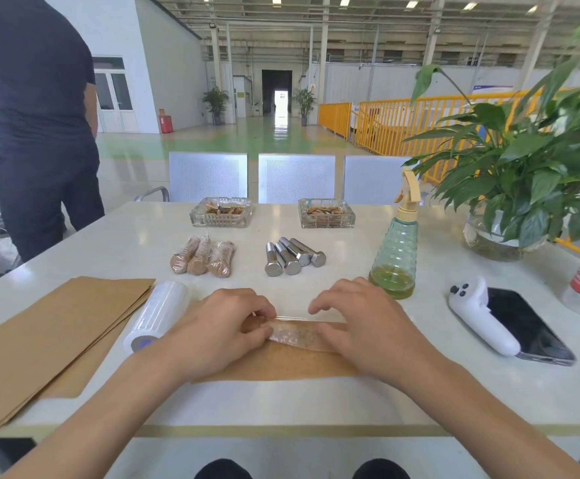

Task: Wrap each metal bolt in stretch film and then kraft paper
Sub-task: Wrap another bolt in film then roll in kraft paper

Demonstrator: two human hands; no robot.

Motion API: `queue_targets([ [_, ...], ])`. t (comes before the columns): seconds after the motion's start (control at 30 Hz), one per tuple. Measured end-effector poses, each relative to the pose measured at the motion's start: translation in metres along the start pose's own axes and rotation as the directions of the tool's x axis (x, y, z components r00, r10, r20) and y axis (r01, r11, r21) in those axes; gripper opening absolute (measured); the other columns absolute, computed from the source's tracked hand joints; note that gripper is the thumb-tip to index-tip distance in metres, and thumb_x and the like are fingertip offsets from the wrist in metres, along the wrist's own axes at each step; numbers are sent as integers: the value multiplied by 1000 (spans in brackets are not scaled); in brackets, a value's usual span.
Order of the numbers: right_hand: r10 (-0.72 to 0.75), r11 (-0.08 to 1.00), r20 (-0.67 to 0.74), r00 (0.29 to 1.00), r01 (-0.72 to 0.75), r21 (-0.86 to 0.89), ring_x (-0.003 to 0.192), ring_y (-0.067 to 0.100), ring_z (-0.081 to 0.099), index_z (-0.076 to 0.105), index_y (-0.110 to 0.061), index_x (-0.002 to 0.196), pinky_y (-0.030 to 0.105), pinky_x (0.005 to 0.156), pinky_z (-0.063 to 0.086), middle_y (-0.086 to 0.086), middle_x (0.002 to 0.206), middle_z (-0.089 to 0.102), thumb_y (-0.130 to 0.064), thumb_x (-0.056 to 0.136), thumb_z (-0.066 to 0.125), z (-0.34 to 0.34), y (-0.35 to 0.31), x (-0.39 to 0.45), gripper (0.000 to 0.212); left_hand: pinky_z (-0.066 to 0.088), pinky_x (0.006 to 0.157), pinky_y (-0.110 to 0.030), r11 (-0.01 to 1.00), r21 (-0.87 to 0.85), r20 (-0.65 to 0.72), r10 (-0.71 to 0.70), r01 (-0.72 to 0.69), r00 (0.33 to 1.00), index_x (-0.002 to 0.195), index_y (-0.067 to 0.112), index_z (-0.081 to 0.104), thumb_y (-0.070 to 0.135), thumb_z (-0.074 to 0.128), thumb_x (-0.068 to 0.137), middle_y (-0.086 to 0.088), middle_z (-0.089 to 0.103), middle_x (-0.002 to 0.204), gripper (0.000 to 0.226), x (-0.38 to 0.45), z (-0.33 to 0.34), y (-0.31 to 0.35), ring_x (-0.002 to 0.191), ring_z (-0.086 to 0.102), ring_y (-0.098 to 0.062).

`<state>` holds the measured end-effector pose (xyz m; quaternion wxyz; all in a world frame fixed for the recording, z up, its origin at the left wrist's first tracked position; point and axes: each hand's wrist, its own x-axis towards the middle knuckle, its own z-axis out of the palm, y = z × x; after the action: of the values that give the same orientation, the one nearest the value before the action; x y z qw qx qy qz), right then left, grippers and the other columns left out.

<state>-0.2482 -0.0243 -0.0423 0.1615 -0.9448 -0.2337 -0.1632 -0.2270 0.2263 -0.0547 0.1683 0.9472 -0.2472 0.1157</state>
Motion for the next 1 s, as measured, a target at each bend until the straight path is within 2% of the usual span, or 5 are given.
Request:
queue_targets([
  [0.17, 21, 1000, 178, 984, -20, -8, 103, 10, 54, 69, -39, 113, 31, 88, 46, -16, 104, 61, -36, 89, 64, 10, 8, 21, 25, 50, 88, -30, 1000, 16, 2, -15, 15, 1000, 112, 37, 68, 46, 68, 91, 19, 63, 102, 23, -1, -1, 0, 96, 58, -1],
  [0.43, -48, 999, 242, 969, 52, -11, 86, 2, 48, 68, -39, 110, 29, 82, 47, -19, 94, 58, -38, 86, 66, 9, 16, 29, 24, 48, 81, -29, 986, 168, -17, 22, -19, 1000, 115, 38, 59, 53, 56, 92, 17, 59, 104, 28, -2, 1, 7, 101, 59, -8],
  [0.63, -92, 993, 240, 966, 107, -47, 95, 9, 54, 65, -36, 108, 29, 80, 46, -15, 102, 61, -30, 85, 64, 11, 15, 29, 23, 33, 74, -22, 972, 228, -58, 77, -62, 995, 115, 36, 59, 50, 55, 90, 15, 57, 105, 28, -1, 2, 16, 102, 56, -10],
  [0.77, -125, 986, 224, 967, 146, -79, 99, 14, 56, 64, -33, 103, 31, 77, 41, -12, 99, 65, -29, 85, 64, 11, 13, 31, 19, 31, 80, -8, 972, 85, 24, 217, -219, 976, 103, 39, 61, 62, 67, 80, 23, 49, 110, 34, 0, -6, 20, 105, 44, -1],
  [1.0, -99, 992, 238, 966, 116, -57, 99, 16, 58, 64, -31, 98, 38, 82, 51, -10, 98, 66, -33, 89, 66, 11, 11, 32, 10, 40, 95, -29, 965, 114, 254, 203, -237, 946, 108, 39, 65, 77, 64, 77, 25, 38, 126, 49, 3, -6, 35, 116, 39, -5],
])
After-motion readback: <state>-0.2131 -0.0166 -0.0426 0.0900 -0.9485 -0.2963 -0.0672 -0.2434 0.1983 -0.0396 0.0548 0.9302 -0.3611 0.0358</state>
